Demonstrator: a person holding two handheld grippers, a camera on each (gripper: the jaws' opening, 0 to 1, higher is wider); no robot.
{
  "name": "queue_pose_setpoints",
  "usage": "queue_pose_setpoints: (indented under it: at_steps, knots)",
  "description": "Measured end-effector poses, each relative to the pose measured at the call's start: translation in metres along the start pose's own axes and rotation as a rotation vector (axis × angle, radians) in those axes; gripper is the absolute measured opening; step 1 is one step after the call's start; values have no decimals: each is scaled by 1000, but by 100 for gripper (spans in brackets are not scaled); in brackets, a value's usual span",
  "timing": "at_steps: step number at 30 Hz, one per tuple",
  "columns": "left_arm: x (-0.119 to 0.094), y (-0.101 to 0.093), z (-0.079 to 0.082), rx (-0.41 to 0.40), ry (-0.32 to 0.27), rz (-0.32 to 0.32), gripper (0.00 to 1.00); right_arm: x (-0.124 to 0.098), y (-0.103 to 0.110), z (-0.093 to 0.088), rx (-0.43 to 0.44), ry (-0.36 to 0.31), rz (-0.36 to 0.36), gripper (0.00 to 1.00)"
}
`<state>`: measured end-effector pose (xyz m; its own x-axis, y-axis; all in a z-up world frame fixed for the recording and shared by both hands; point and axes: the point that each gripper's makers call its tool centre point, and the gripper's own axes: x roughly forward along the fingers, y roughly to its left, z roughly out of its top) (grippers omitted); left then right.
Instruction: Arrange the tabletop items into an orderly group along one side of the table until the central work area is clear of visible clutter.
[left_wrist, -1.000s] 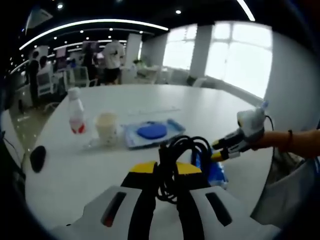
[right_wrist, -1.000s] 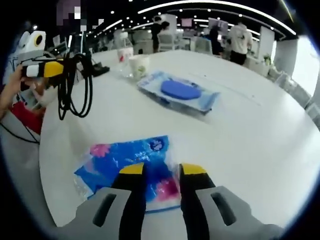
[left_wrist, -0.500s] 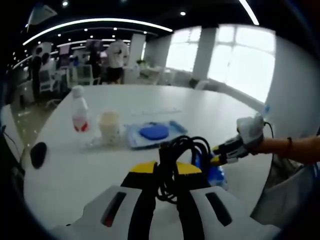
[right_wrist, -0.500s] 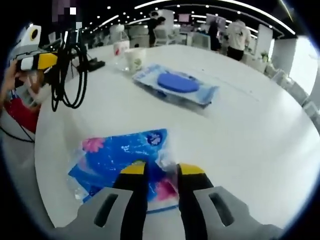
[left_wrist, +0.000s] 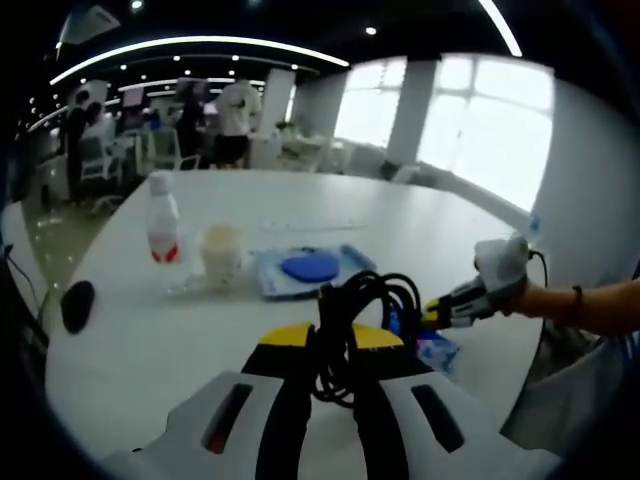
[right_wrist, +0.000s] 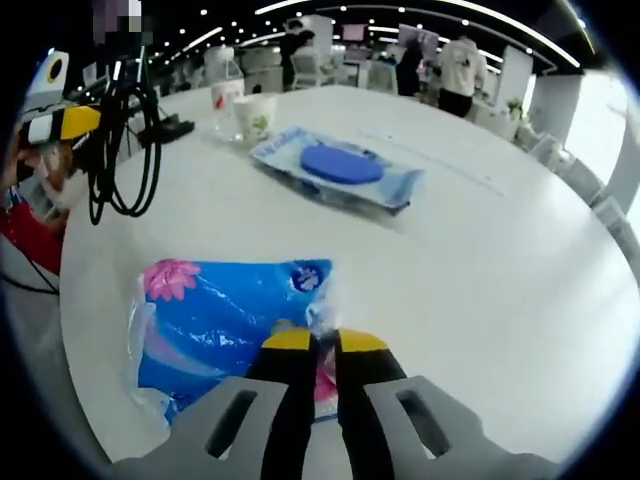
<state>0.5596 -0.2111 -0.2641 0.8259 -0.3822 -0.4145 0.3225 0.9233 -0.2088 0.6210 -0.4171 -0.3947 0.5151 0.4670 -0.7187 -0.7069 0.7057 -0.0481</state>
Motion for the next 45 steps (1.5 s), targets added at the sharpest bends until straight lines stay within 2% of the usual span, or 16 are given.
queue_pose_setpoints:
  at_steps: [3,15,23,29,38,43,45]
  knots:
    - [0,1,0,3,3,3,10,-1,-2,0,22,-6,-13,2]
    - [1,0,-2,-3,8,3,10,-7,1,-1,108,-3,-11,1]
    - [1,-2,-2,1,9,-1,10,-17,-9,-2,148,2,-47,1]
    - [1,-4,-1,6,4,-13,10,-34,-23,12,200,-42,-94,1]
    - [2,-7,-3,13,11,-23,10,-50,-48,21,300,-43,-153,1]
    - [2,-5,-4,1,14,-19,10,-59,-69,24,369,-49,-193,1]
    - [2,-5,-4,-1,16,-15,10,-62,-77,26,361,-43,-224,1]
